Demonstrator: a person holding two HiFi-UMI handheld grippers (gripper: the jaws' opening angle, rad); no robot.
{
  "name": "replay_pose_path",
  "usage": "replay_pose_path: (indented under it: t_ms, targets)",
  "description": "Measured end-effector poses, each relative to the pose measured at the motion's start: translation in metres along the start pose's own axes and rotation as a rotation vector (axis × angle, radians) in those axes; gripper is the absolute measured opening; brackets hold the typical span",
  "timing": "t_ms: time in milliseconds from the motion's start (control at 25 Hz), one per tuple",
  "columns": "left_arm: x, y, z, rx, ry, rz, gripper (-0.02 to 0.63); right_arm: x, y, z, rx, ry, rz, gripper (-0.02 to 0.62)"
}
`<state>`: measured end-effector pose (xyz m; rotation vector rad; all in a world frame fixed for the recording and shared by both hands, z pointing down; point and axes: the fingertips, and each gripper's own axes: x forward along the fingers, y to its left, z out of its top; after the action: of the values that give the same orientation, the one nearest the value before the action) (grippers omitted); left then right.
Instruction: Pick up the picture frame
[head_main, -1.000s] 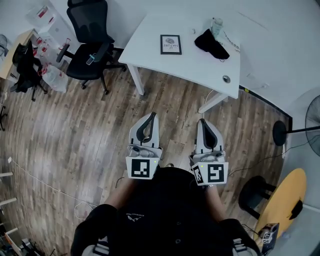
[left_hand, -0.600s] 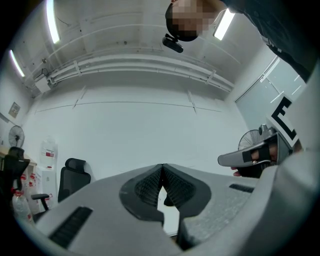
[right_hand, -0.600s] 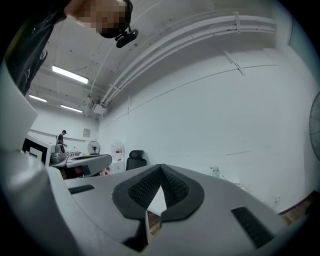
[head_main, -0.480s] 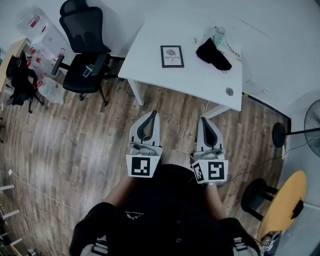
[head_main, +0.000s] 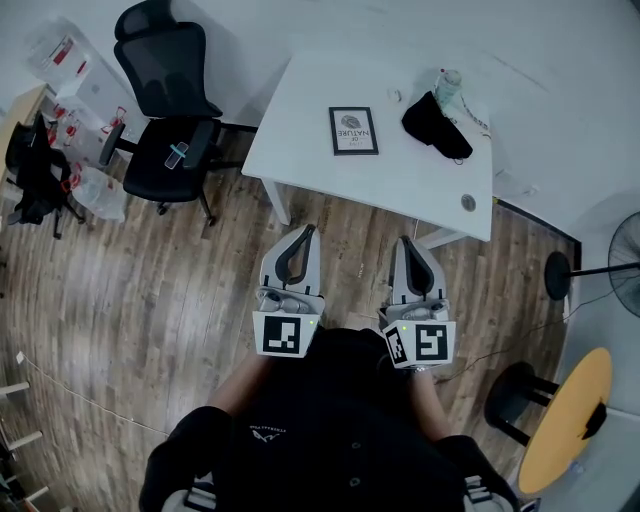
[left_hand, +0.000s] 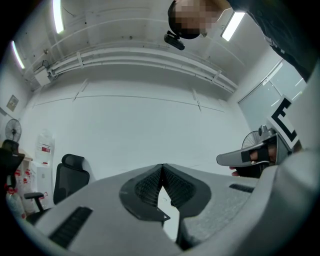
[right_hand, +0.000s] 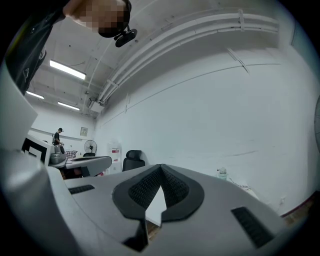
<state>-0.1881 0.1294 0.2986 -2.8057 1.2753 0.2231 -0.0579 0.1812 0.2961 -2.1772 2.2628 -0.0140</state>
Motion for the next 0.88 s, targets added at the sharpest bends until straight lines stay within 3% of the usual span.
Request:
replay_pose_path:
  t_ms: [400,880]
  targets:
    - [0.015,0.024,-0.015,-0.019,0.025,-0.014,0.006,0.029,0.001,-0.010,0.009,0.035,-0.036,-0.002]
    - [0.036,0.053,-0.024,0.009,0.042,0.057,0.006,0.078,-0.003,-0.018,0.038,0.035,0.024,-0.002]
